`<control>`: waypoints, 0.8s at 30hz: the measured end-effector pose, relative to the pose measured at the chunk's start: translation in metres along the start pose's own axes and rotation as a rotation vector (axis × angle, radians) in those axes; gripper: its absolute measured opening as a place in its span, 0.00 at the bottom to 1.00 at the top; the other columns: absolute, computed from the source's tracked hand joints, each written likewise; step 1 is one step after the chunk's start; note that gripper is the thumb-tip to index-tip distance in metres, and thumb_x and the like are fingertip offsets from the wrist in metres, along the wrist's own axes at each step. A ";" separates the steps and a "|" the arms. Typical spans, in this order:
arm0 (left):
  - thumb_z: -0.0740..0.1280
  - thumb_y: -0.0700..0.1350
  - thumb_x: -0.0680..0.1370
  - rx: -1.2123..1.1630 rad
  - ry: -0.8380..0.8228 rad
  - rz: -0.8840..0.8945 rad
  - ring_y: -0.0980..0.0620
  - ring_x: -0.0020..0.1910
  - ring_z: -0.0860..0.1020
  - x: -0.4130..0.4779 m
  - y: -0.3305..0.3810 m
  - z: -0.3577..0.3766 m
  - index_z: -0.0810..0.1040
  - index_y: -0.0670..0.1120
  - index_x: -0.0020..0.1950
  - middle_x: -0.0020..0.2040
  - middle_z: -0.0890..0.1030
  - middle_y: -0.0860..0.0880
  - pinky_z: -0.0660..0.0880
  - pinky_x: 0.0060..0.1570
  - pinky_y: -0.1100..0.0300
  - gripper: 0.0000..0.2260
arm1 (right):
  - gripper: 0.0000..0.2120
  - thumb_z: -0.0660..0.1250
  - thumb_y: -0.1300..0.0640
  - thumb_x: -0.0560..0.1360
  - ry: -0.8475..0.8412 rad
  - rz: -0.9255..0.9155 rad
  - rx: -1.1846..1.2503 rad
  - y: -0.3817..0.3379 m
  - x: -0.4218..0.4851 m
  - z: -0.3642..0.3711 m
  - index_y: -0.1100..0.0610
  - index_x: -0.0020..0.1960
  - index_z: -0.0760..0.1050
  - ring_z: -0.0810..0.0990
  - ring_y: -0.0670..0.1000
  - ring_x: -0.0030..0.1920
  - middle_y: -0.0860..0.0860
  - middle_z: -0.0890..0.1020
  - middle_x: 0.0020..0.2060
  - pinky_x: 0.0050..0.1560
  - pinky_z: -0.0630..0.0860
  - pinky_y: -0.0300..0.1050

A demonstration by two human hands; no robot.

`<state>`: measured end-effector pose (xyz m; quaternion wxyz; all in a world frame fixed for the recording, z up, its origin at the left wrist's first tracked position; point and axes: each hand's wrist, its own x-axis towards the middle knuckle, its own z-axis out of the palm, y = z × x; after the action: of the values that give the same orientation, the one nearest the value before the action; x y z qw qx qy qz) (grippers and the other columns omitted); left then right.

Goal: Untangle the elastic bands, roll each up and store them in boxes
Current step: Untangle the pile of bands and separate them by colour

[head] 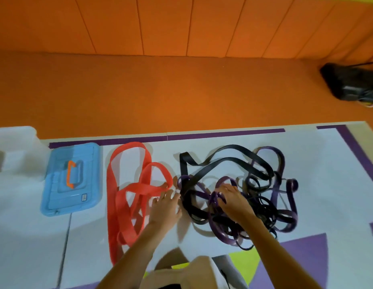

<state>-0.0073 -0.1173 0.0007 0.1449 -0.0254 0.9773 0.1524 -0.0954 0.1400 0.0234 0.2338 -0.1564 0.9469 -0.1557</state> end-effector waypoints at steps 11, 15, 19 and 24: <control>0.63 0.74 0.76 -0.241 -0.290 -0.062 0.44 0.76 0.72 0.028 0.118 0.032 0.57 0.57 0.84 0.78 0.71 0.50 0.76 0.68 0.46 0.42 | 0.43 0.68 0.26 0.72 -0.234 0.130 -0.099 0.141 -0.015 -0.013 0.39 0.81 0.60 0.40 0.57 0.85 0.46 0.46 0.85 0.76 0.53 0.77; 0.72 0.51 0.81 -0.233 -0.315 -0.106 0.45 0.62 0.81 0.028 0.142 0.048 0.42 0.64 0.85 0.64 0.77 0.45 0.81 0.60 0.51 0.45 | 0.35 0.74 0.32 0.71 -0.172 -0.020 -0.120 0.172 -0.013 -0.014 0.36 0.75 0.69 0.36 0.58 0.84 0.49 0.44 0.85 0.79 0.48 0.75; 0.66 0.46 0.85 -0.188 -0.138 -0.191 0.47 0.61 0.82 0.035 0.147 0.041 0.55 0.65 0.84 0.60 0.82 0.47 0.79 0.59 0.53 0.33 | 0.23 0.73 0.33 0.71 -0.128 -0.079 -0.025 0.188 -0.008 -0.015 0.37 0.64 0.77 0.38 0.60 0.84 0.47 0.45 0.85 0.77 0.54 0.77; 0.62 0.41 0.86 -0.178 0.126 -0.282 0.46 0.61 0.83 0.042 0.151 0.012 0.76 0.61 0.75 0.64 0.83 0.50 0.81 0.59 0.50 0.21 | 0.31 0.65 0.21 0.68 -0.155 -0.089 0.017 0.199 0.000 -0.024 0.35 0.65 0.77 0.45 0.59 0.84 0.45 0.41 0.85 0.79 0.61 0.67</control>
<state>-0.0587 0.0302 0.0209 0.1006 -0.1846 0.9538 0.2146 -0.1515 0.3246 -0.0295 0.3007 -0.2078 0.9167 -0.1613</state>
